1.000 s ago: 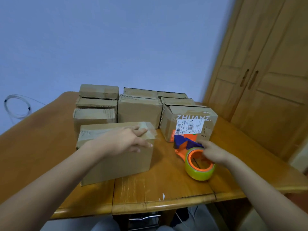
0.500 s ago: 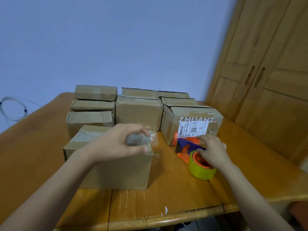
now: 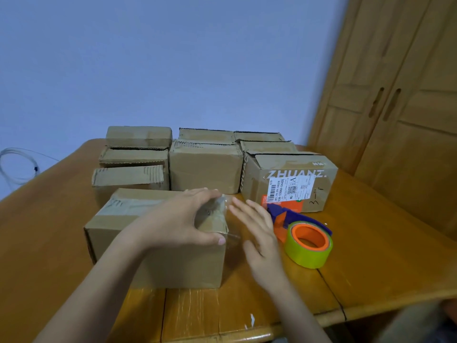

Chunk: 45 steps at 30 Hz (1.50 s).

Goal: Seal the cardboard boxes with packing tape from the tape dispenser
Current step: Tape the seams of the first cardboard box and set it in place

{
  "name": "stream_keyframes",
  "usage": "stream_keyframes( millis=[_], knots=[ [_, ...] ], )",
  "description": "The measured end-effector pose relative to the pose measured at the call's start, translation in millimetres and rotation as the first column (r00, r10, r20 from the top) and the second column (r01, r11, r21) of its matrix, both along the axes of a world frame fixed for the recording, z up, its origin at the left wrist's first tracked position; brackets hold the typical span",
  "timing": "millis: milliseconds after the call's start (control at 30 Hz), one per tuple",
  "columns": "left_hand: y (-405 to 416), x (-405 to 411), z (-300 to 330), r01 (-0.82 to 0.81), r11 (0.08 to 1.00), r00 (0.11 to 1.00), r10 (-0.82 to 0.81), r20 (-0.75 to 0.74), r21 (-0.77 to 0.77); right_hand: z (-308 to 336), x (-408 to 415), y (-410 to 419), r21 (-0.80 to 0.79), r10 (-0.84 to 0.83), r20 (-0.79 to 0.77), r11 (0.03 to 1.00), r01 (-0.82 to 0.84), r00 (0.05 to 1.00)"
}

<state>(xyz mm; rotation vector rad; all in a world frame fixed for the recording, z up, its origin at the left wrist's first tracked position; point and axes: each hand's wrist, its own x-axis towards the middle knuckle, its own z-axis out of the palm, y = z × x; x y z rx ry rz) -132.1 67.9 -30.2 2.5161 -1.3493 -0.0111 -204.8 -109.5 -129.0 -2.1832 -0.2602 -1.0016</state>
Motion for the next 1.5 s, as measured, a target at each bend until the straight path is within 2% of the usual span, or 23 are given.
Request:
stream_keyframes(
  millis=[167,367,500,667,833,933,1000,1100,1167,1233,1333,1500],
  knots=[
    [-0.4,0.9,0.3,0.028,1.000,1.000,-0.028,-0.009,0.011,-15.4,-1.2,8.1,0.026,0.047,-0.097,0.999,-0.045,0.994],
    [-2.0,0.9,0.9,0.027,0.998,0.999,-0.025,-0.030,0.050,-24.5,-0.7,13.8,0.157,0.239,-0.215,0.965,-0.208,0.947],
    [-4.2,0.0,0.8,-0.012,0.999,0.998,0.015,-0.055,0.042,-27.4,0.6,13.8,0.195,0.249,-0.212,0.958,-0.209,0.945],
    [-6.2,3.0,-5.4,-0.031,0.995,0.999,0.029,0.018,0.093,-27.3,0.2,17.1,0.221,0.248,-0.218,0.955,-0.200,0.944],
    [-6.9,7.5,-6.7,-0.012,0.993,1.000,0.014,-0.016,0.114,-23.0,-2.5,21.5,0.380,0.383,-0.308,0.889,-0.257,0.871],
    [-7.0,8.3,-7.1,-0.017,0.994,1.000,0.020,-0.021,0.107,-17.8,-3.9,13.6,0.335,0.368,-0.345,0.907,-0.253,0.863],
    [-6.9,6.9,-6.4,-0.030,0.995,0.999,0.033,-0.025,0.095,-7.3,-3.4,6.8,0.335,0.307,-0.275,0.919,-0.208,0.911],
    [-7.2,3.5,-1.5,-0.055,0.996,0.996,0.060,-0.065,0.076,5.6,5.3,-5.4,0.503,0.108,-0.025,0.860,-0.080,0.994],
    [-7.6,2.0,1.3,-0.069,0.996,0.993,0.074,-0.091,0.061,11.5,18.0,-10.3,0.564,0.028,-0.001,0.826,-0.022,1.000],
    [-7.6,1.7,2.1,-0.070,0.997,0.991,0.074,-0.108,0.042,12.3,32.8,-10.2,0.547,0.071,-0.078,0.837,-0.017,0.994],
    [-6.6,3.7,1.5,-0.062,0.998,0.994,0.064,-0.094,0.020,8.5,46.9,-1.9,0.570,0.225,-0.191,0.818,-0.079,0.956],
    [-7.1,3.6,1.0,-0.070,0.997,0.994,0.072,-0.081,0.024,5.8,49.7,2.9,0.631,0.237,-0.103,0.767,-0.121,0.966]
  ],
)
